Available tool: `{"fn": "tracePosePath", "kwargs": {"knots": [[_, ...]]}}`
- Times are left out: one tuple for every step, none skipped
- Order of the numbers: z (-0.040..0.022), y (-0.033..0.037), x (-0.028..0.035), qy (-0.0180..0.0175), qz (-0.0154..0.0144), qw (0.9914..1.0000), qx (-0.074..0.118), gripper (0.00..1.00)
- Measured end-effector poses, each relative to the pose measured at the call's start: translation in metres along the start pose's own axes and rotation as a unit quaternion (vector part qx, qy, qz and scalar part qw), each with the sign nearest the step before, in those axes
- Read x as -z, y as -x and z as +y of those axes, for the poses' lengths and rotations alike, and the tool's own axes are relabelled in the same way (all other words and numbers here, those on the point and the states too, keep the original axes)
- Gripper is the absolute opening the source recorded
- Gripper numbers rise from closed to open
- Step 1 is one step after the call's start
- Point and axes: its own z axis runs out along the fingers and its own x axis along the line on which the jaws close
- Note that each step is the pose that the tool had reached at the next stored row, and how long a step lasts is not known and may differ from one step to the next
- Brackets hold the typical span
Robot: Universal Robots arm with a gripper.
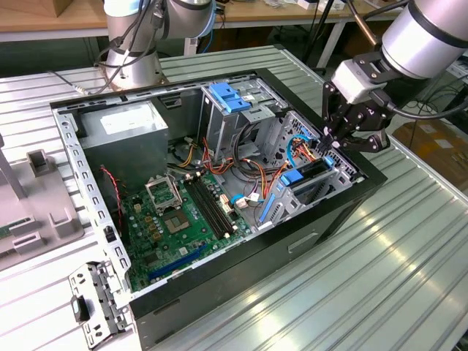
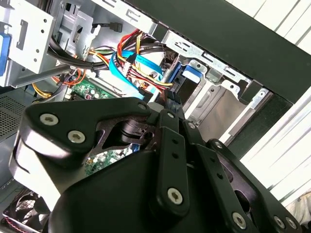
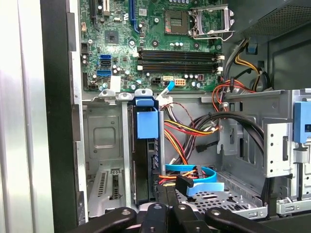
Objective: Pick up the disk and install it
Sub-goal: 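Insert the first disk wire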
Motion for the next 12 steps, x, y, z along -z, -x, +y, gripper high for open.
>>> {"fn": "tracePosePath", "kwargs": {"knots": [[0.0000,0.0000,0.0000,0.0000,0.0000,1.00000,0.000,0.11],[0.0000,0.0000,0.0000,0.0000,0.0000,1.00000,0.000,0.11],[0.0000,0.0000,0.0000,0.0000,0.0000,1.00000,0.000,0.11],[-0.0003,0.0000,0.0000,0.0000,0.0000,1.00000,0.000,0.11],[-0.0005,0.0000,0.0000,0.0000,0.0000,1.00000,0.000,0.11],[-0.0007,0.0000,0.0000,0.0000,0.0000,1.00000,0.000,0.11],[-0.0007,0.0000,0.0001,0.0000,0.0000,1.00000,0.000,0.11],[-0.0008,0.0000,0.0004,0.0000,0.0000,1.00000,0.000,0.11],[-0.0008,0.0000,0.0005,0.0000,-0.0001,1.00000,0.000,0.11],[-0.0008,0.0001,0.0010,0.0000,0.0000,1.00000,0.000,0.11],[-0.0008,0.0002,0.0013,0.0000,0.0000,1.00000,0.000,0.11],[-0.0008,0.0003,0.0016,0.0000,0.0000,1.00000,0.000,0.11]]}}
